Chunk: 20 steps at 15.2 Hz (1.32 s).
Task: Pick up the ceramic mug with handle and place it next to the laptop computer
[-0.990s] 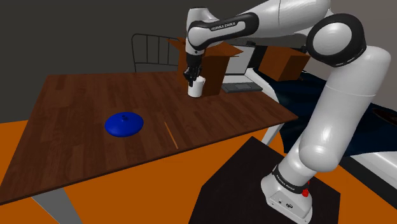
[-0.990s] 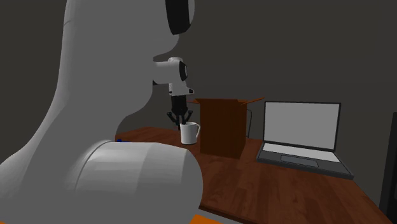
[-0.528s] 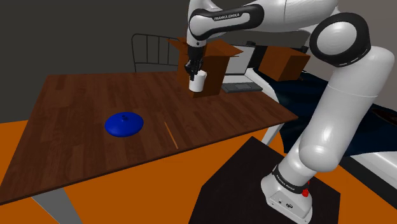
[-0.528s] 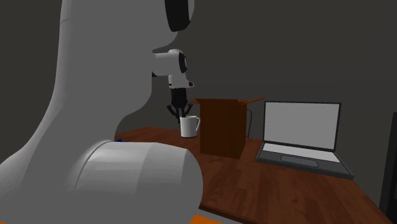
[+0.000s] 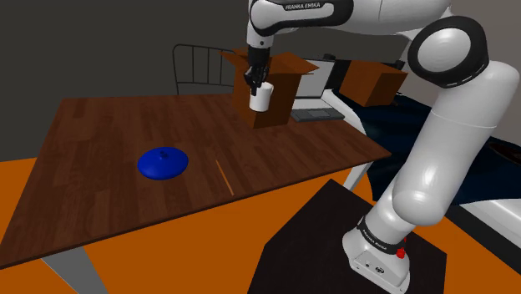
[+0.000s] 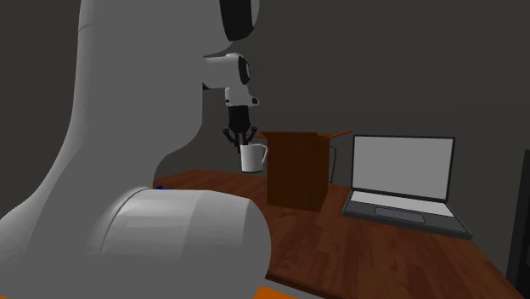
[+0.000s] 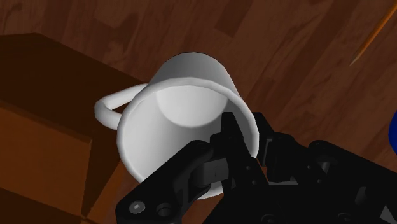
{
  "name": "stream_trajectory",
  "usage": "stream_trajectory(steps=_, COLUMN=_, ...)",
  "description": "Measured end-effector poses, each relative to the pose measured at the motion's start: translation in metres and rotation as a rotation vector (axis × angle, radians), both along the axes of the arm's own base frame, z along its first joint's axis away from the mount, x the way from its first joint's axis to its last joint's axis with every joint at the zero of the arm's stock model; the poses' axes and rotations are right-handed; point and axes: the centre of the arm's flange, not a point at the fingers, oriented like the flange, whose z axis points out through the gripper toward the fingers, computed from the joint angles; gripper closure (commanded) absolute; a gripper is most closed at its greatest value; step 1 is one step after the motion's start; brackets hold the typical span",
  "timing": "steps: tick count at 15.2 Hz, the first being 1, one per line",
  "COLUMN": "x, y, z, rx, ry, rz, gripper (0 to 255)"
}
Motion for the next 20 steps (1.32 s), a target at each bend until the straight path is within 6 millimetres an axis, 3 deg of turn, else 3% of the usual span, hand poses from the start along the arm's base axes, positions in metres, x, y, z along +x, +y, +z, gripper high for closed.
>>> stream_trajectory(steps=20, x=0.000, y=0.001, z=0.105, rx=0.000, ry=0.000, rz=0.000, gripper=255)
